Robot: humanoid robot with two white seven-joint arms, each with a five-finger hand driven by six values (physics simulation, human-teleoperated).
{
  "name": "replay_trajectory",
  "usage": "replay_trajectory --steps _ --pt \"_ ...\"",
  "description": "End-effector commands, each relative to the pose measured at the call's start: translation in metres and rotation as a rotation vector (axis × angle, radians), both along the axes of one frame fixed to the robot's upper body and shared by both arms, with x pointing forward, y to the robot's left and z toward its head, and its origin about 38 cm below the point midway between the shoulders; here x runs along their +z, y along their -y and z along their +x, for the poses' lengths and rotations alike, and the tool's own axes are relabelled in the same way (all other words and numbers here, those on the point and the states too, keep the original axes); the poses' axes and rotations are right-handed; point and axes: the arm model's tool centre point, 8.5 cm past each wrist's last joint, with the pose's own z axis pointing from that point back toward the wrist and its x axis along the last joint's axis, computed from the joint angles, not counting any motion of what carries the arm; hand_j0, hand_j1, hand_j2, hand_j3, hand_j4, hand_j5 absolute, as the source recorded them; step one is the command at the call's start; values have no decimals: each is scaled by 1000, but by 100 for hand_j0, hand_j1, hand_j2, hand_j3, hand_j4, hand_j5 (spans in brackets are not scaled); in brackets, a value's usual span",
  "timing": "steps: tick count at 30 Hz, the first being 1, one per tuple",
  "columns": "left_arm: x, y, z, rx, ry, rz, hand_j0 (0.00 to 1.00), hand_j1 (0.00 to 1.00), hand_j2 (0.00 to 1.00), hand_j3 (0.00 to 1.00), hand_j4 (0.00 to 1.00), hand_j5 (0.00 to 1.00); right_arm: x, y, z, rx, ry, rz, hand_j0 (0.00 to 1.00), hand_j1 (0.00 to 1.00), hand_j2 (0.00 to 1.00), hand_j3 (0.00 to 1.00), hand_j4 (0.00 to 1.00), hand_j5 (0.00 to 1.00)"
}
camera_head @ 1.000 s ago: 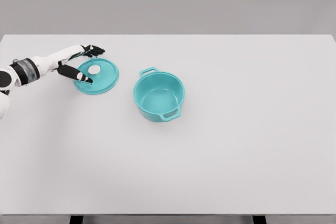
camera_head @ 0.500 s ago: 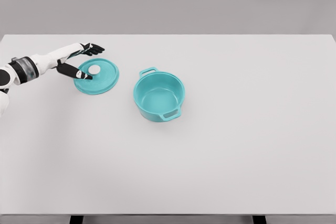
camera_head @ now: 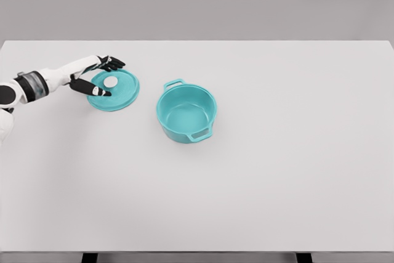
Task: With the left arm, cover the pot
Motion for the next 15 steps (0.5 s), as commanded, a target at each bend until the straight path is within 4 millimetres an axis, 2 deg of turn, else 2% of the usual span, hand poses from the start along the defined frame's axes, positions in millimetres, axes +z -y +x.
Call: replay_trajectory --steps 1,7,11,15 --pt "1 0 0 5 1 -8 79 79 79 79 79 79 0 0 0 1 0 0 100 100 100 100 100 100" --pt "1 -1 0 8 0 -7 79 79 79 79 79 79 0 0 0 1 0 0 100 100 100 100 100 100" --pt "0 -2 0 9 0 -9 68 68 68 68 68 68 0 0 0 1 0 0 100 100 100 100 100 100" --pt "-4 -2 -2 9 -8 -7 66 66 66 66 66 66 0 0 0 1 0 0 100 100 100 100 100 100"
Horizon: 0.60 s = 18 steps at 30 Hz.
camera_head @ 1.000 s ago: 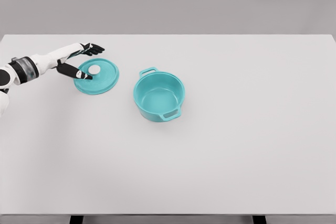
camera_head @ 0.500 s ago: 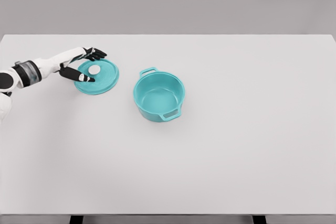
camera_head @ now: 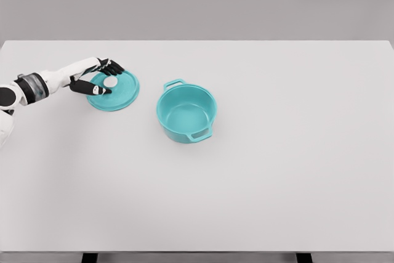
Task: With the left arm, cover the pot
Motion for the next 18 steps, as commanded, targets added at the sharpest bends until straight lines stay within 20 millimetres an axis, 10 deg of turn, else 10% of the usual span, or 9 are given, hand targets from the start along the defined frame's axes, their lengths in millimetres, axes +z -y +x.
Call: replay_trajectory --steps 1,18 --pt "0 0 0 -1 -1 1 65 65 65 65 65 65 0 0 0 1 0 0 100 100 100 100 100 100" --pt "26 30 0 -119 100 -7 53 53 53 53 53 53 0 0 0 1 0 0 100 100 100 100 100 100"
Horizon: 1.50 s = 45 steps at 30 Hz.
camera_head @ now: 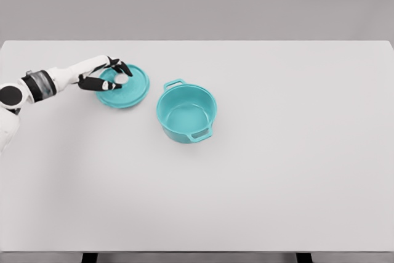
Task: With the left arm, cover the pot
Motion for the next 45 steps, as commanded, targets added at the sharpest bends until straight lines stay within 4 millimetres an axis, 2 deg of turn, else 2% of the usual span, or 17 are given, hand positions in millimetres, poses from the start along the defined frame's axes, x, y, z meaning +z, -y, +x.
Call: replay_trajectory --steps 1,8,10,13,16,21,26,37,45 --pt "14 5 1 -27 39 -3 53 53 53 53 53 53 0 0 0 1 0 0 100 100 100 100 100 100" --pt "41 5 0 -68 109 0 53 53 53 53 53 53 0 0 0 1 0 0 100 100 100 100 100 100" --pt "39 20 -8 -135 95 -12 53 53 53 53 53 53 0 0 0 1 0 0 100 100 100 100 100 100" --pt "57 23 -18 -191 125 -21 53 53 53 53 53 53 0 0 0 1 0 0 100 100 100 100 100 100" --pt "61 21 -20 -194 131 -31 53 53 53 53 53 53 0 0 0 1 0 0 100 100 100 100 100 100" --pt "54 50 -31 -288 126 -30 53 53 53 53 53 53 0 0 0 1 0 0 100 100 100 100 100 100" --pt "72 67 -39 -353 180 -44 52 52 52 52 52 52 0 0 0 1 0 0 100 100 100 100 100 100" --pt "93 69 -54 -353 273 -132 50 50 50 50 50 50 0 0 0 1 0 0 100 100 100 100 100 100" --pt "89 85 -56 -336 299 -234 49 49 49 49 49 49 0 0 0 -1 1 0 100 100 100 100 100 100"
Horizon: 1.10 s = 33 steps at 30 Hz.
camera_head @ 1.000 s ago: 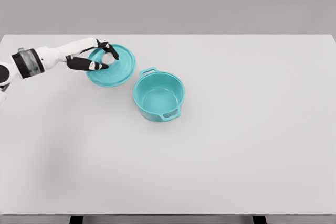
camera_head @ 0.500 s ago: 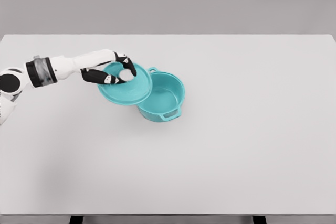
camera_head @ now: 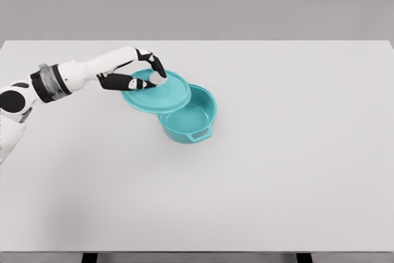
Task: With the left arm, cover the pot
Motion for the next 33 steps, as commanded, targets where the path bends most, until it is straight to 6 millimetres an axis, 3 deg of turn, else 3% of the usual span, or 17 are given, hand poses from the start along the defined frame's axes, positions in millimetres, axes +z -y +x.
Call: replay_trajectory --steps 1,6,23,29,33 --pt "12 4 5 19 43 -31 49 49 49 49 49 49 0 0 0 1 0 0 100 100 100 100 100 100" --pt "23 3 5 52 97 -70 48 48 48 48 48 48 0 0 0 1 0 0 100 100 100 100 100 100" --pt "-6 41 1 70 97 -86 48 48 48 48 48 48 0 0 0 1 0 0 100 100 100 100 100 100" --pt "0 28 4 169 146 -136 48 48 48 48 48 48 0 0 0 1 0 0 100 100 100 100 100 100" --pt "-7 37 -7 158 169 -94 44 44 44 44 44 44 0 0 0 1 0 0 100 100 100 100 100 100"
